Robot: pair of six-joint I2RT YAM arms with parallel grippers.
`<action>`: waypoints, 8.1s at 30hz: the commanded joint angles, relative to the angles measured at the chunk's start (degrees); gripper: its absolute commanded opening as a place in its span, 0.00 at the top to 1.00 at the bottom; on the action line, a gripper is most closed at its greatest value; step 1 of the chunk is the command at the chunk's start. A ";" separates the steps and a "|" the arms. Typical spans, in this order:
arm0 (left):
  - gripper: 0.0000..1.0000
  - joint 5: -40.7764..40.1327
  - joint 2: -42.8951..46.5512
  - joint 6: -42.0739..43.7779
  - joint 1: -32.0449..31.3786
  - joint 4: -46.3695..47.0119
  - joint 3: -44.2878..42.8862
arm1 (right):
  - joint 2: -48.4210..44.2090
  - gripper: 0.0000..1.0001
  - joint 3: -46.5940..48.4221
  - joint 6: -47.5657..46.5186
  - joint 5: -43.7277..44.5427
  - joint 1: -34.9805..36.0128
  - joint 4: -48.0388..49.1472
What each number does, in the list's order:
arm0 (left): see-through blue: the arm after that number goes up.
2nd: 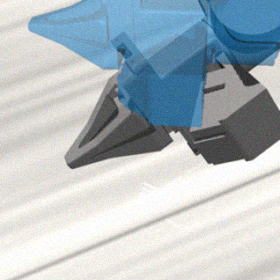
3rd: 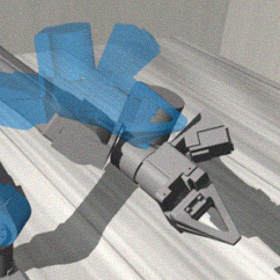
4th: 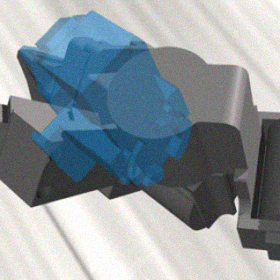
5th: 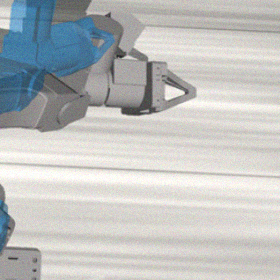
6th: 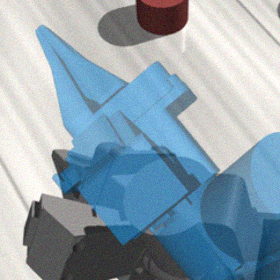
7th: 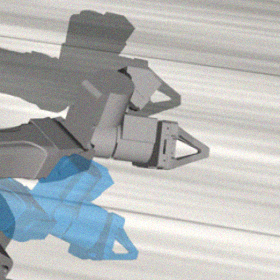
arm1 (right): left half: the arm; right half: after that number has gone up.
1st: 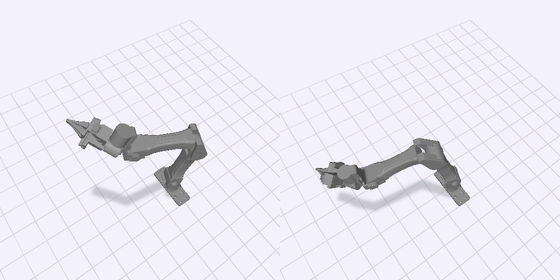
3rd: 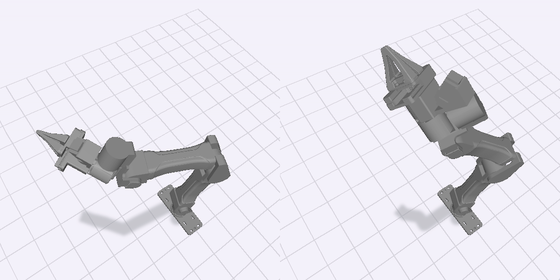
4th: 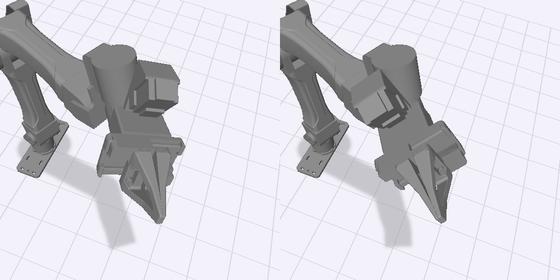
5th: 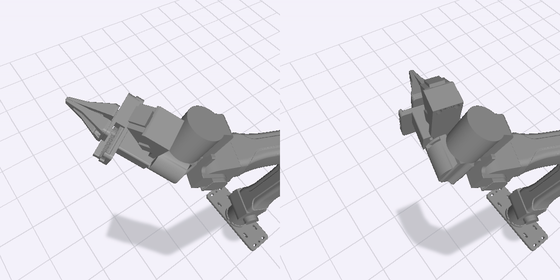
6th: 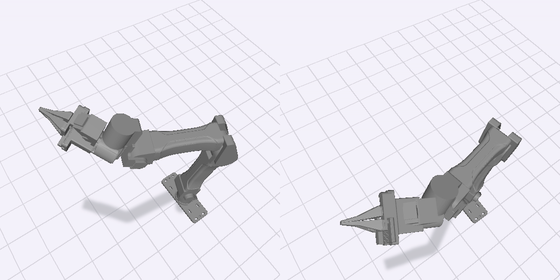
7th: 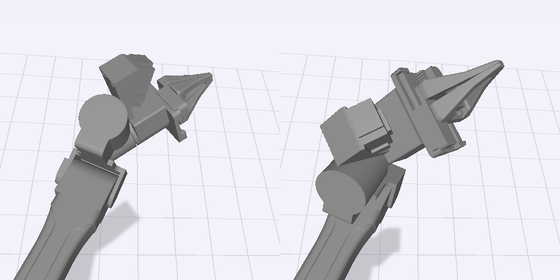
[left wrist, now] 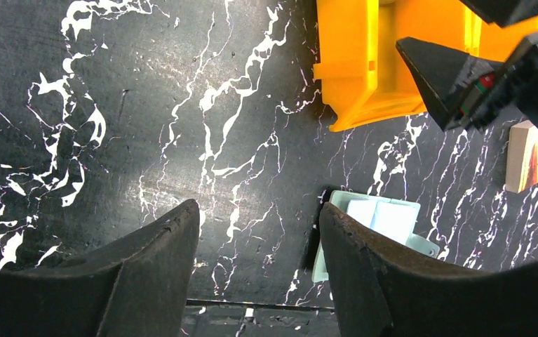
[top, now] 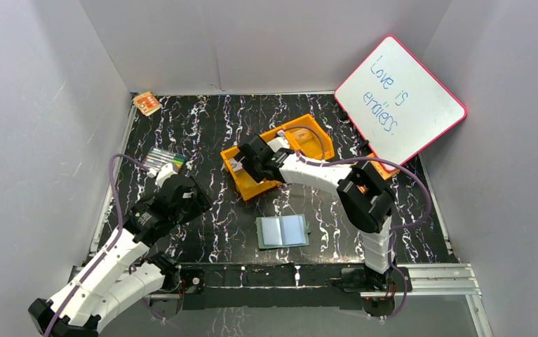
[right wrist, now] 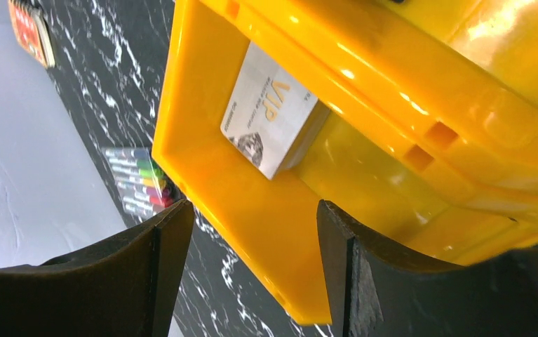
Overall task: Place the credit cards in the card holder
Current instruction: Adjust the storage box at the center of the board, then pick up the credit card from the storage box, then adjust the card holder at the center of the board.
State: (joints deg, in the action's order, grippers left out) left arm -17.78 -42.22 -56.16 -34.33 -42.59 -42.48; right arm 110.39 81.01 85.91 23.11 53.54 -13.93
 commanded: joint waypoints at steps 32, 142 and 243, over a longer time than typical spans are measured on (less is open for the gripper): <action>0.39 -0.26 -0.44 1.24 0.22 3.24 3.55 | -9.18 0.25 -4.76 -19.45 -2.77 -11.98 -3.05; 0.39 7.10 -11.57 -0.02 0.22 10.61 6.26 | 5.70 0.33 -3.70 -23.94 -14.27 -14.84 11.05; 0.40 6.24 -9.14 -0.30 0.22 9.12 2.58 | -46.23 1.00 -25.85 -12.41 -52.61 -34.41 4.38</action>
State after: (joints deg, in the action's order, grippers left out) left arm -10.94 -52.60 -56.58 -34.33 -32.56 -37.89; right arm 67.22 57.34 72.12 -12.56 20.80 -11.86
